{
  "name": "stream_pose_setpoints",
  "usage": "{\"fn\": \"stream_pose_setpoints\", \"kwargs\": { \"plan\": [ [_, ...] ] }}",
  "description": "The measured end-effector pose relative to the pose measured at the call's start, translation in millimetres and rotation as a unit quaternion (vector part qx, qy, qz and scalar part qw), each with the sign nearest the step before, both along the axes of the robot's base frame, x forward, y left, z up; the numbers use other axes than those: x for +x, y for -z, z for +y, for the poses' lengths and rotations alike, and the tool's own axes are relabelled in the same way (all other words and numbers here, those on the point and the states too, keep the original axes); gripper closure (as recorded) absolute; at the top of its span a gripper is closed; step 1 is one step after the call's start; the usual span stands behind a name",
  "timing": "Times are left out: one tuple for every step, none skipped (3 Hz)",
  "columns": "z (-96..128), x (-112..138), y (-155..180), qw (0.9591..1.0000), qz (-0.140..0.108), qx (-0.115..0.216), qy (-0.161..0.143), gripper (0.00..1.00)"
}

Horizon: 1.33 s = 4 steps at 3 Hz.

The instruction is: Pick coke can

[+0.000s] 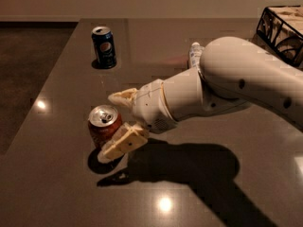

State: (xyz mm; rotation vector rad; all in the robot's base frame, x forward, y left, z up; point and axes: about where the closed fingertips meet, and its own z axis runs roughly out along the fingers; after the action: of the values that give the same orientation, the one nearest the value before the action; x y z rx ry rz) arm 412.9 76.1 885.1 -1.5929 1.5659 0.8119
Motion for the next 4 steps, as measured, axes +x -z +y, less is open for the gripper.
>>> {"fn": "stream_pose_setpoints", "kwargs": {
  "plan": [
    [7,-2,-2,0.9999,0.014,0.003,-0.006,0.41],
    [8,-3,-11,0.9997,0.022,0.005,-0.009,0.65],
    [0,8,-32,0.9996,0.024,-0.001,-0.01,0.87],
    [-19,31,-90,0.9994,0.023,-0.019,-0.02,1.0]
  ]
}}
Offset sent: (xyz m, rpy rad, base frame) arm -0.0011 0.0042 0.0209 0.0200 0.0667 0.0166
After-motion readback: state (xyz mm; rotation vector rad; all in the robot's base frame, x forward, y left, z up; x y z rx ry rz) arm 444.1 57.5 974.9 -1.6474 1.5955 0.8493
